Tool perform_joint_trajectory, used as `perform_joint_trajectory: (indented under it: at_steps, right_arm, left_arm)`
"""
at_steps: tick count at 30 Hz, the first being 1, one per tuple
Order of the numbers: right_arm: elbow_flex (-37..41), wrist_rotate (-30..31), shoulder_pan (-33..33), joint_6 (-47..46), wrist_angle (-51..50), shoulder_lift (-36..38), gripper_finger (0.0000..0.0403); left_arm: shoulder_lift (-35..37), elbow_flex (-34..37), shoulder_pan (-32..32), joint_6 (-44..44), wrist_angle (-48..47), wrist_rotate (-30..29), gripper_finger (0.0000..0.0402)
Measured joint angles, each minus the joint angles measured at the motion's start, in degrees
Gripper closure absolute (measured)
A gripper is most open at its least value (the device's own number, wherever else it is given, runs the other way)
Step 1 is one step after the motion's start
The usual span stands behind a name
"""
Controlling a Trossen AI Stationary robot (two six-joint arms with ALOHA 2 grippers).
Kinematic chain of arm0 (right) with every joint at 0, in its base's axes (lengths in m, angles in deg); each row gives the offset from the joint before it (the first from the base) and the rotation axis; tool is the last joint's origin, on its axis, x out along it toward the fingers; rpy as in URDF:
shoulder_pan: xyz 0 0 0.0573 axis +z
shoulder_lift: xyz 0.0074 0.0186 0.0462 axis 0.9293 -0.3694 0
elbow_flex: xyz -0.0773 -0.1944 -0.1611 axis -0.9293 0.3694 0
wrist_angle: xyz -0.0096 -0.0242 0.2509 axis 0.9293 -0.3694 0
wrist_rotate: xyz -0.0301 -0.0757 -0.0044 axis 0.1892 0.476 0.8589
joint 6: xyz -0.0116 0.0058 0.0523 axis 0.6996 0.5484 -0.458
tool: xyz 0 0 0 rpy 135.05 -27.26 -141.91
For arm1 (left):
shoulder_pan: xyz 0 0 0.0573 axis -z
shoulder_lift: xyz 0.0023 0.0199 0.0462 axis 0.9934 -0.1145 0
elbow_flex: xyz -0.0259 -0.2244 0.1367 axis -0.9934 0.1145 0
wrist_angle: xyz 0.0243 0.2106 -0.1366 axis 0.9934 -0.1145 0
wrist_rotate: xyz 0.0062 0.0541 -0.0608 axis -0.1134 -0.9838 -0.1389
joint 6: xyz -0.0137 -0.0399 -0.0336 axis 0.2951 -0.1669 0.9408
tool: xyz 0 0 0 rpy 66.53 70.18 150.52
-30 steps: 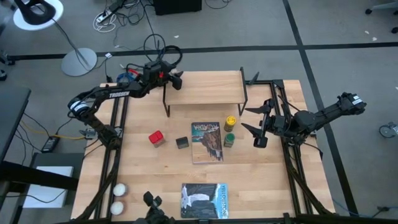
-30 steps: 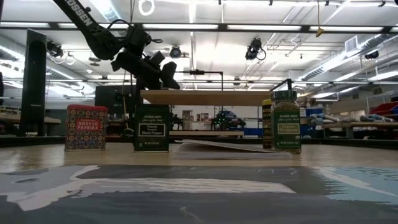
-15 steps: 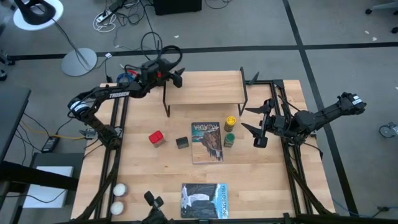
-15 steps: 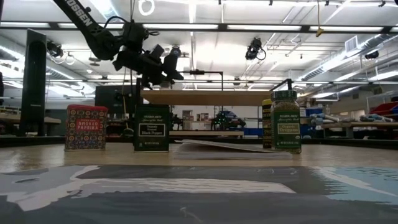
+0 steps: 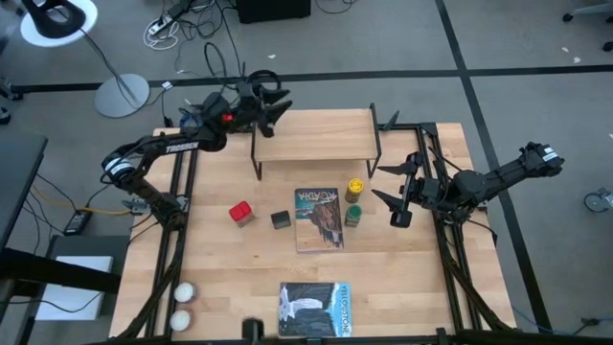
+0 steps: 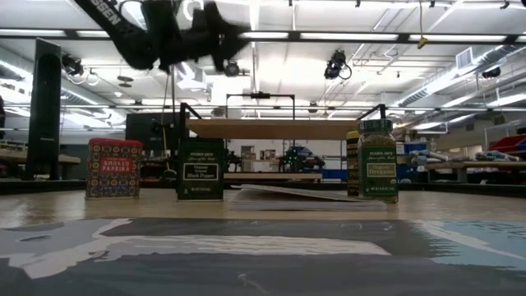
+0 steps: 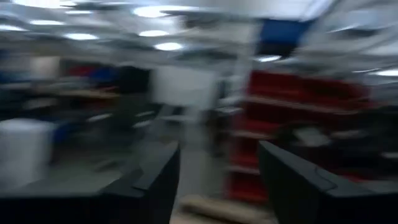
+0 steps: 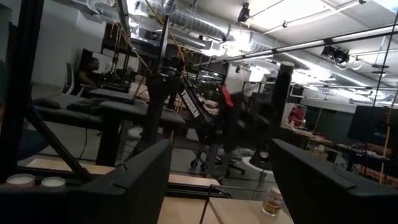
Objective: Shelf spices
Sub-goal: Put the black seasoning can on the shelf
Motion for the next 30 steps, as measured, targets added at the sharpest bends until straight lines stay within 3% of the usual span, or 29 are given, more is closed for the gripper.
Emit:
perform_joint_trajectory:
  at_steps: [3,6,11,15,18,20,23,30]
  right_arm:
    - [0.00,0.00,-0.47,0.35,0.01,0.00,0.0133]
    - [0.00,0.00,-0.80,0.33,0.01,0.00,0.0133]
    - [0.00,0.00,-0.85,0.34,-0.01,0.00,0.0133]
    - [0.00,0.00,-0.85,0.36,0.01,0.00,0.0133]
    - [0.00,0.00,-0.85,0.46,0.01,0.00,0.0133]
    - [0.00,0.00,-0.85,0.48,0.01,0.00,0.0133]
    - [0.00,0.00,-0.85,0.55,0.01,0.00,0.0133]
    - [0.00,0.00,-0.85,0.70,0.08,0.00,0.0133]
  left_arm:
    - [1.94,-2.63,2.56,2.67,1.97,5.87,0.0229]
    - [4.61,-5.00,6.11,0.69,0.95,7.11,0.0276]
    - [9.06,-9.56,12.22,-10.69,-16.40,5.89,0.0370]
    - [11.10,-14.27,18.77,-23.11,-40.27,-3.10,0.0394]
    - [10.90,-17.61,24.51,-29.84,-56.82,-13.66,0.0398]
    - [10.58,-18.80,28.48,-32.16,-63.10,-22.32,0.0399]
    - [10.56,-19.06,33.22,-31.51,-69.80,-32.04,0.0399]
    - [8.74,-19.03,39.40,-23.06,-83.82,-41.40,0.0378]
